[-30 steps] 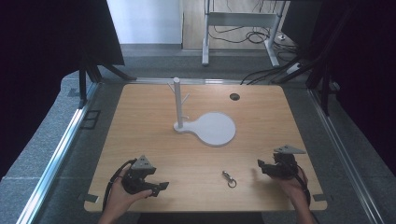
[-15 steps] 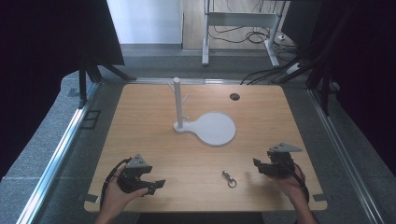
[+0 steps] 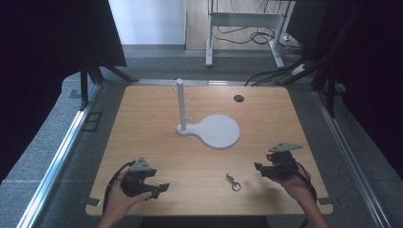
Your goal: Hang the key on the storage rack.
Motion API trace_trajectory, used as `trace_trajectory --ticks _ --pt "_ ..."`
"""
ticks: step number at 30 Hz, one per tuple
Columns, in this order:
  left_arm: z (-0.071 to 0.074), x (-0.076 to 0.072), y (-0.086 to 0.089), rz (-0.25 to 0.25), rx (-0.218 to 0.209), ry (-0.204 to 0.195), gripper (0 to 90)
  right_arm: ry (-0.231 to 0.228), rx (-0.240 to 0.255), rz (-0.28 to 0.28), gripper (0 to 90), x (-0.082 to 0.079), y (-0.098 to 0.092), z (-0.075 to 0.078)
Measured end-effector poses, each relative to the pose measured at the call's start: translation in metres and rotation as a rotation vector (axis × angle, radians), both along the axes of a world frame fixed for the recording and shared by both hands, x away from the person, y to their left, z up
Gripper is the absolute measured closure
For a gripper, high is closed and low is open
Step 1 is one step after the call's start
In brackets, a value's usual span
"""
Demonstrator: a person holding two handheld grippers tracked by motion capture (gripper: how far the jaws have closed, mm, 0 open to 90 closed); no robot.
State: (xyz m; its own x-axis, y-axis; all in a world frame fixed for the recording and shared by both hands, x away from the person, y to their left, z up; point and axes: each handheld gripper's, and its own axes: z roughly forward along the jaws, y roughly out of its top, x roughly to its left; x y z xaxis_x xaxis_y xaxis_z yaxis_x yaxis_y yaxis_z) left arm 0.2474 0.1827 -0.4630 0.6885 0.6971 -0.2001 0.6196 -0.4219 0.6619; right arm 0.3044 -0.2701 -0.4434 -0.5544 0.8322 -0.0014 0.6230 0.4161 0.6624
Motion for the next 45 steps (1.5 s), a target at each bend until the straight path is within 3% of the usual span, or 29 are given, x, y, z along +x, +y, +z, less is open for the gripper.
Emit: trace_trajectory --ticks 9,27,45 --pt "0.0 0.001 0.003 -0.001 -0.006 0.003 23.7 0.058 -0.059 0.039 42.8 -0.001 0.006 0.007" --pt "-0.001 0.001 0.003 -0.003 -0.015 0.008 23.7 0.176 -0.14 0.145 49.3 0.006 0.04 0.001" --pt "-0.001 0.0 0.001 -0.013 -0.008 0.013 23.6 0.244 -0.151 0.217 54.6 0.006 0.064 -0.004"
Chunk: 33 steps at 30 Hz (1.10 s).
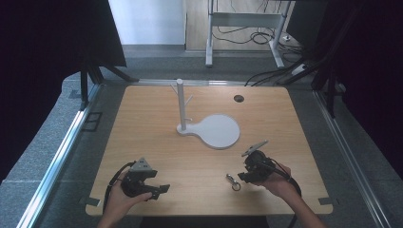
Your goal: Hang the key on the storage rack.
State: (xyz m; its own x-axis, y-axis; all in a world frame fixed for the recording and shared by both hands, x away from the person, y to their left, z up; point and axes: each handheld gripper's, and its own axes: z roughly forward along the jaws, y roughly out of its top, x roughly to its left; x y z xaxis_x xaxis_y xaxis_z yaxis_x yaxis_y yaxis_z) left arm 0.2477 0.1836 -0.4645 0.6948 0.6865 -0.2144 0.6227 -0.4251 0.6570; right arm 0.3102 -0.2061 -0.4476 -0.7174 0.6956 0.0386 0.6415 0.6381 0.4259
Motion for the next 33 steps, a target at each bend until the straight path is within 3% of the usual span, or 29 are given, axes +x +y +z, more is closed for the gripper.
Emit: trace_trajectory --ticks 11,24,33 --pt "-0.001 0.0 -0.002 -0.002 0.002 0.004 23.5 0.05 -0.006 0.052 58.7 -0.001 0.017 -0.007" --pt "-0.002 0.0 -0.003 -0.008 0.006 0.005 23.5 0.084 -0.031 0.071 62.8 0.001 0.03 -0.016" --pt "-0.002 0.0 -0.003 -0.009 0.006 0.006 23.5 0.08 -0.053 0.07 62.8 0.004 0.038 -0.022"
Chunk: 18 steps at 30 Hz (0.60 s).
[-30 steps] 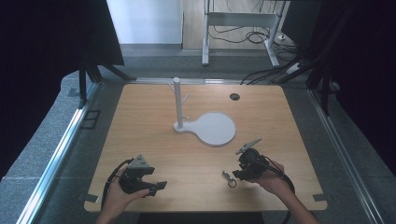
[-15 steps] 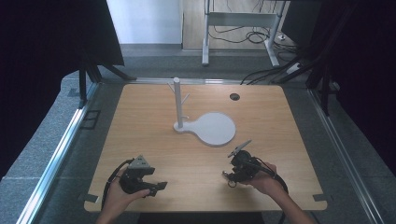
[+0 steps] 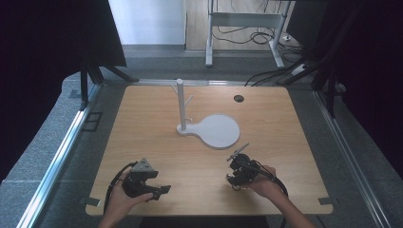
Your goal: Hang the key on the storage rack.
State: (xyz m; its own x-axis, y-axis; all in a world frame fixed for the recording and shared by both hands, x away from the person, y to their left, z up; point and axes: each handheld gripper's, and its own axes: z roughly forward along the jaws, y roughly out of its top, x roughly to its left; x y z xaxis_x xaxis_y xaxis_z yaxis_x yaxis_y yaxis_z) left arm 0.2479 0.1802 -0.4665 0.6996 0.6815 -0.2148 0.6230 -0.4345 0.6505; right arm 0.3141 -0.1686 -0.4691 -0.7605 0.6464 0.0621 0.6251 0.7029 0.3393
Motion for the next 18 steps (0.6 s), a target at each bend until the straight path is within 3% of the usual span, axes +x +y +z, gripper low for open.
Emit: trace_trajectory --ticks 18 --pt "-0.001 0.0 -0.003 -0.013 0.007 0.003 23.5 0.0 -0.035 -0.006 65.0 -0.003 0.002 -0.011"
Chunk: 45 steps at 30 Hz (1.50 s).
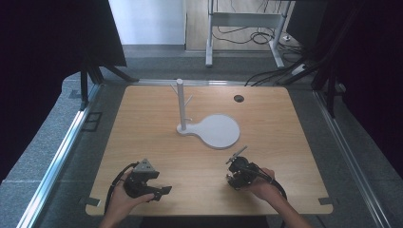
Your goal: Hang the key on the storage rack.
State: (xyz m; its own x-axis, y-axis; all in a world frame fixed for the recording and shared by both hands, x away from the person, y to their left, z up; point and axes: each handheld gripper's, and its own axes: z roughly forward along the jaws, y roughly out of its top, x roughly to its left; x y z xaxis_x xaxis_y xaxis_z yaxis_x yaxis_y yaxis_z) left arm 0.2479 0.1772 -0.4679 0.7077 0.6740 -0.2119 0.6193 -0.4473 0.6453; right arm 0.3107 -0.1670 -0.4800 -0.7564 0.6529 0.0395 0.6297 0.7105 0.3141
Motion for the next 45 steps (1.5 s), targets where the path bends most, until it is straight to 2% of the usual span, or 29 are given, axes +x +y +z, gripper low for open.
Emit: trace_trajectory --ticks 10,15,24,31,34,45 --pt "0.0 0.0 0.0 -0.001 0.002 0.001 23.4 -0.007 -0.033 0.004 73.4 -0.003 0.0 0.001" --pt "0.0 0.0 -0.001 -0.002 0.001 0.003 23.4 0.003 -0.038 0.005 83.8 -0.003 0.001 0.001" --pt "-0.001 0.0 -0.001 0.0 0.002 0.003 23.4 0.0 -0.06 0.023 84.8 -0.003 0.001 0.003" --pt "-0.001 0.0 0.0 0.001 0.0 0.003 23.4 -0.033 -0.035 0.032 84.9 -0.001 0.002 0.017" --pt "0.0 0.0 0.0 0.0 0.0 0.002 23.4 -0.046 -0.001 0.041 84.9 0.002 0.001 0.024" --pt "-0.001 0.0 -0.001 0.001 0.002 0.006 23.4 -0.084 0.008 0.038 84.9 0.013 0.005 0.042"
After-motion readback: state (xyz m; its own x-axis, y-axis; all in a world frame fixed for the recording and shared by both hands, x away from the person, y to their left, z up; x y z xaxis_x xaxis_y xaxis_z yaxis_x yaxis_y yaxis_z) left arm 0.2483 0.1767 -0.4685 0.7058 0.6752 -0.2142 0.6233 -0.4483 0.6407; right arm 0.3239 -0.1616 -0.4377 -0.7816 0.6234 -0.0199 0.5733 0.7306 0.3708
